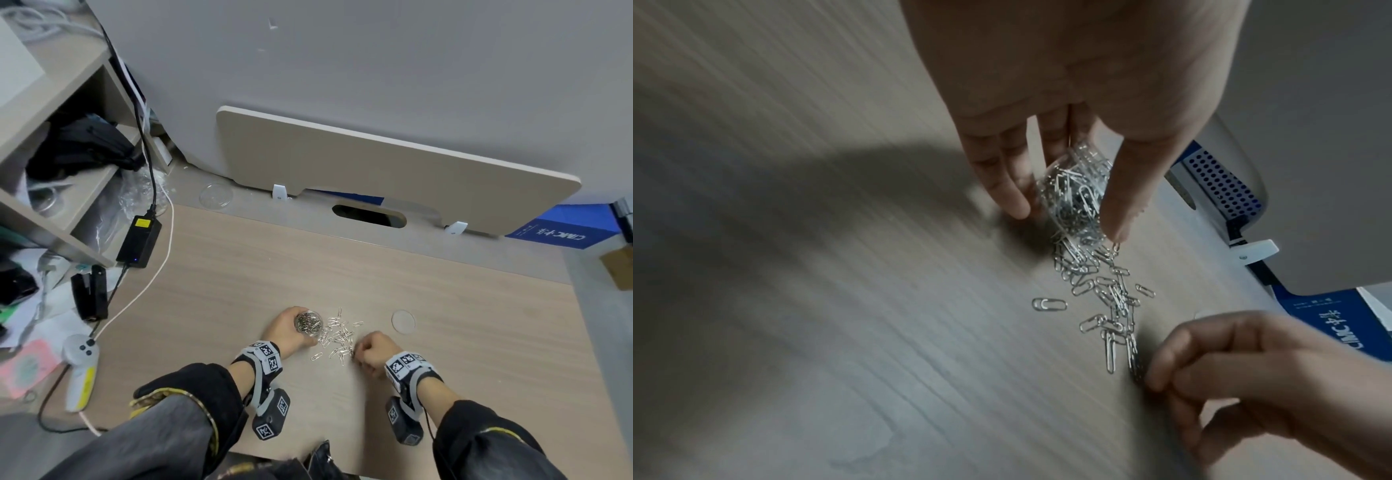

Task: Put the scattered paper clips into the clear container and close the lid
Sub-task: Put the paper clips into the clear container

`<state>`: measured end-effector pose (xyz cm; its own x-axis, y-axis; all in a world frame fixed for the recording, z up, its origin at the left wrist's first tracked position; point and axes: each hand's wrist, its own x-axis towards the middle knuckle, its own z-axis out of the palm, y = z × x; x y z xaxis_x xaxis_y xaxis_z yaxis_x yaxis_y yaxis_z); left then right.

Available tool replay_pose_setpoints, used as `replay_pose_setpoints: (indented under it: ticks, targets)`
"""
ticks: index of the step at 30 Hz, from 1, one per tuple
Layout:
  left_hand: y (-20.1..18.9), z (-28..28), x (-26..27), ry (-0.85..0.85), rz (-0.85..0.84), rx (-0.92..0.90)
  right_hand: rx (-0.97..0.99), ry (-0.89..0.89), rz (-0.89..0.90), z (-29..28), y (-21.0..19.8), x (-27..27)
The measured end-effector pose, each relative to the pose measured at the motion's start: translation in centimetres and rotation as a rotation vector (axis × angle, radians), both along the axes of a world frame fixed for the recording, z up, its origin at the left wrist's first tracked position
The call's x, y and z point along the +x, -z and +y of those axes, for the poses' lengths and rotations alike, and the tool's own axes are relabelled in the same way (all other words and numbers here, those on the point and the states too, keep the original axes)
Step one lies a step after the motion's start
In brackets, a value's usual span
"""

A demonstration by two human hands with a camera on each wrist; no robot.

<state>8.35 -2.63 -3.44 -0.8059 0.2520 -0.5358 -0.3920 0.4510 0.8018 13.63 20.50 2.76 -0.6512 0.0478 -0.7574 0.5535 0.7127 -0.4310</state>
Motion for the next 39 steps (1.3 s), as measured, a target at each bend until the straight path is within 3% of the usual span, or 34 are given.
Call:
replay_pose_setpoints:
  ticks: [3, 9, 11, 14, 16, 20, 24, 30, 35, 39]
  targets:
    - [-0.2, 0.1, 0.1, -0.001, 0.009, -0.005, -0.016, -0.162, -0.031, -1.4, 0.3, -0.1]
    - [0.7, -1.3, 0.1, -0.030, 0.007, -0.002, -0.020, -0.005, 0.192, -3.6, 0.7, -2.3]
    - [0.5, -1.8, -0.1, -0.032, 0.013, -0.014, -0.043, 0.005, 0.118, -4.0, 0.4, -2.1]
    - [0.9, -2.3, -0.3, -0.029, 0.018, -0.028, -0.138, -0.175, -0.066, -5.1, 0.1, -1.0]
    - [0.7, -2.3, -0.3, -0.037, 0.019, -0.030, -0.184, -0.256, -0.098, -6.0, 0.4, -0.8]
    - [-0.3, -2.3, 0.1, -0.042, 0.020, -0.032, -0.190, -0.093, 0.015, -6.8, 1.6, -1.6]
    - [0.4, -3.4, 0.0, -0.060, 0.010, -0.044, -0.024, -0.011, 0.200, -6.3, 1.4, -2.8]
    - [2.0, -4.0, -0.1, -0.074, -0.005, -0.057, 0.376, -0.108, 0.374, -6.0, 0.8, -2.0]
    - [3.2, -3.7, 0.1, -0.065, -0.017, -0.062, 0.436, -0.243, 0.326, -6.8, 1.5, -2.6]
    - [3.2, -3.4, 0.2, -0.056, -0.029, -0.060, 0.357, -0.248, 0.374, -7.3, 2.1, -3.0]
